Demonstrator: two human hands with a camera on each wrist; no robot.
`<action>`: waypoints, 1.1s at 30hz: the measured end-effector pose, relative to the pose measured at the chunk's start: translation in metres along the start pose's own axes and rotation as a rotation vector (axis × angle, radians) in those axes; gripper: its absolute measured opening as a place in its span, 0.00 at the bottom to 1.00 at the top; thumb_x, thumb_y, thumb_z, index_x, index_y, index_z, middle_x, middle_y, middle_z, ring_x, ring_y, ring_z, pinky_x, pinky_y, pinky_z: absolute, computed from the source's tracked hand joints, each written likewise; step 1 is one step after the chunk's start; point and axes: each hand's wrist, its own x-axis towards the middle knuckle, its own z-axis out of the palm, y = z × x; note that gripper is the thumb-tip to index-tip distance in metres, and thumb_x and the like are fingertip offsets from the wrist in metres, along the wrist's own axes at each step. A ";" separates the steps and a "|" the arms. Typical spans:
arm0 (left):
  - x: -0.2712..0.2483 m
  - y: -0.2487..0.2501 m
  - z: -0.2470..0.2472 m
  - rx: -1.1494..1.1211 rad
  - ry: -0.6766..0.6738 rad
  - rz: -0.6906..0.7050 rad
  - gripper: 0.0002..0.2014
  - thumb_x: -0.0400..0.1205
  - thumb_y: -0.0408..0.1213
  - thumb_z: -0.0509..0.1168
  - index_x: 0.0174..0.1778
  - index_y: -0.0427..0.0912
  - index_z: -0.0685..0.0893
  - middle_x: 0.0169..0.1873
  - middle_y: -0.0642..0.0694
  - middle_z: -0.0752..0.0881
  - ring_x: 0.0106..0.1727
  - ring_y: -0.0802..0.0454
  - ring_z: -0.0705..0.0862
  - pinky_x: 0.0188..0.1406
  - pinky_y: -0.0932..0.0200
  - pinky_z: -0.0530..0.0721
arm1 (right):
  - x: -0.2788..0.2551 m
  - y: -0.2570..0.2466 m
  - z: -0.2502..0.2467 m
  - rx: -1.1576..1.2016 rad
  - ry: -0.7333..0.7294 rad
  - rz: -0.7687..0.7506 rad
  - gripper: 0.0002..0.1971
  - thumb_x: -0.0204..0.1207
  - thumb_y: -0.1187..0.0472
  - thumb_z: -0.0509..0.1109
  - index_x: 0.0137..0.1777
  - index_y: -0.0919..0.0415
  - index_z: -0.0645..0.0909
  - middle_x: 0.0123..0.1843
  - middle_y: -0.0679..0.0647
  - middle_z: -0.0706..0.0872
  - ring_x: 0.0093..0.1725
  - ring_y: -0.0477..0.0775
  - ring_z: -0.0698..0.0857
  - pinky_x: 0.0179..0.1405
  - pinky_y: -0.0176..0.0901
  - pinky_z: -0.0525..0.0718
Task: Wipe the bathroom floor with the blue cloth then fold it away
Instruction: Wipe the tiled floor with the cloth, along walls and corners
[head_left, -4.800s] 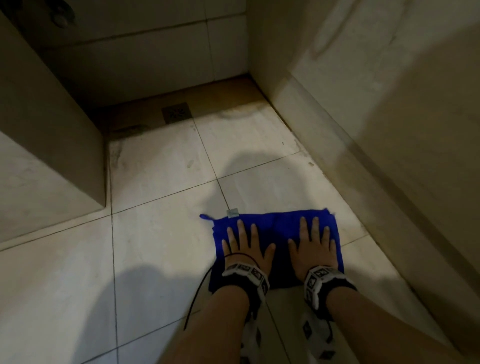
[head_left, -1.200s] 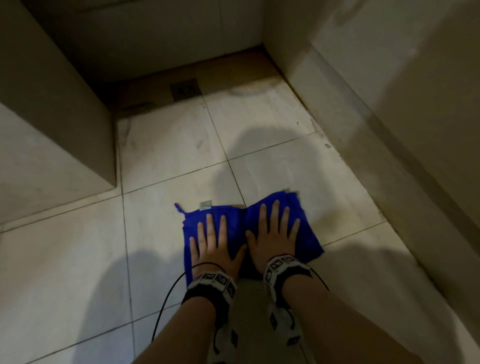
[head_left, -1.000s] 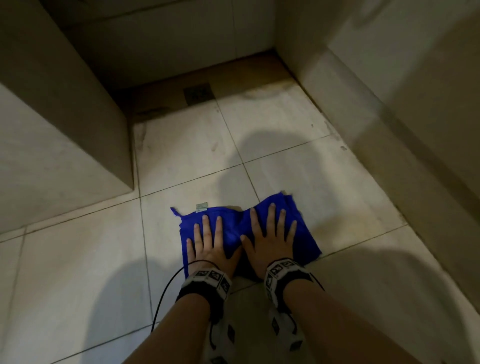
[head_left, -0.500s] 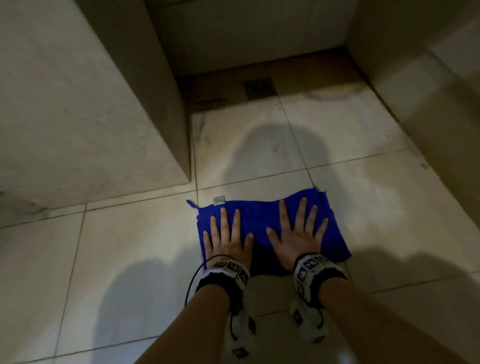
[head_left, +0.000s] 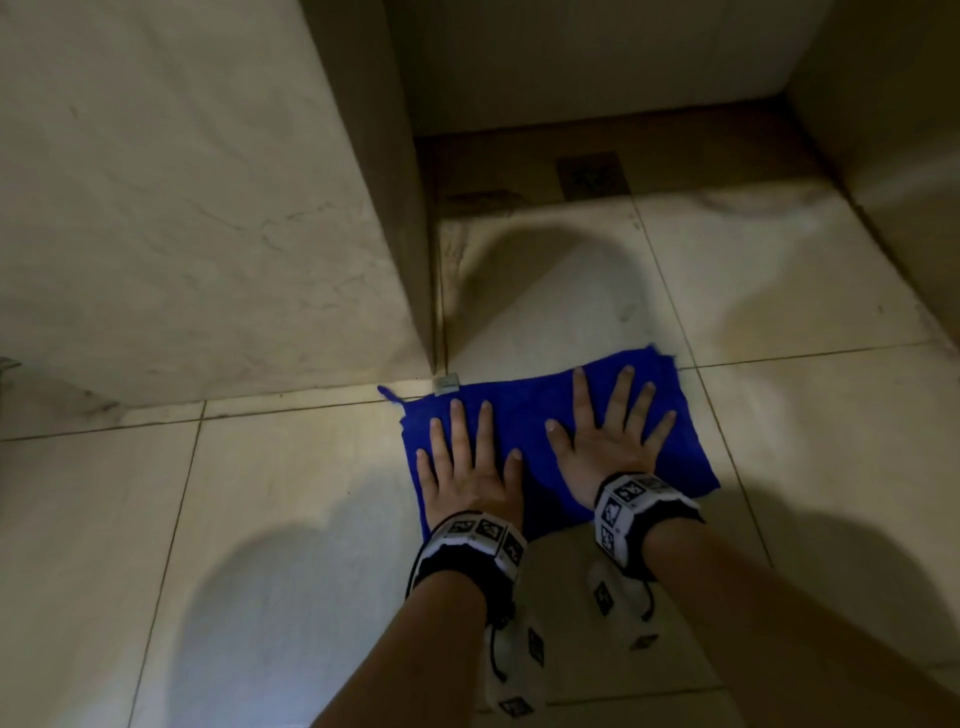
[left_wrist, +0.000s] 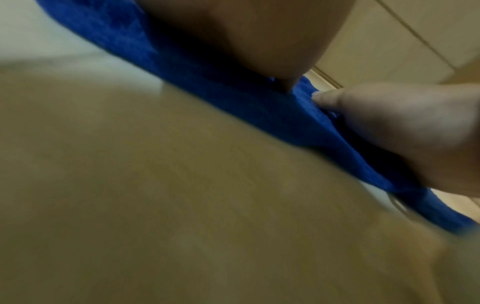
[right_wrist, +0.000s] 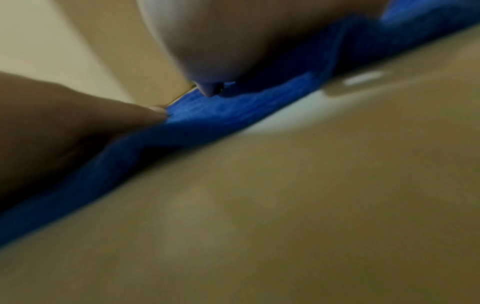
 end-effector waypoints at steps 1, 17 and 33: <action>0.002 -0.006 -0.002 -0.008 0.007 -0.019 0.33 0.86 0.62 0.38 0.81 0.62 0.27 0.80 0.55 0.23 0.82 0.49 0.27 0.82 0.43 0.32 | 0.000 -0.006 0.001 -0.009 0.002 -0.019 0.37 0.81 0.31 0.36 0.80 0.43 0.21 0.81 0.62 0.19 0.81 0.71 0.26 0.77 0.76 0.31; 0.017 -0.094 -0.034 -0.042 0.020 -0.182 0.33 0.85 0.64 0.40 0.80 0.65 0.27 0.81 0.56 0.26 0.84 0.49 0.30 0.81 0.44 0.33 | -0.010 -0.094 0.014 -0.035 -0.048 -0.212 0.39 0.80 0.29 0.39 0.82 0.43 0.23 0.79 0.62 0.16 0.79 0.71 0.22 0.74 0.76 0.24; 0.012 -0.083 -0.027 0.036 0.041 -0.158 0.34 0.85 0.63 0.38 0.80 0.60 0.26 0.82 0.51 0.26 0.84 0.46 0.31 0.81 0.43 0.34 | -0.015 -0.071 0.021 -0.035 0.016 -0.302 0.36 0.82 0.32 0.40 0.82 0.40 0.26 0.82 0.54 0.19 0.81 0.63 0.23 0.78 0.69 0.28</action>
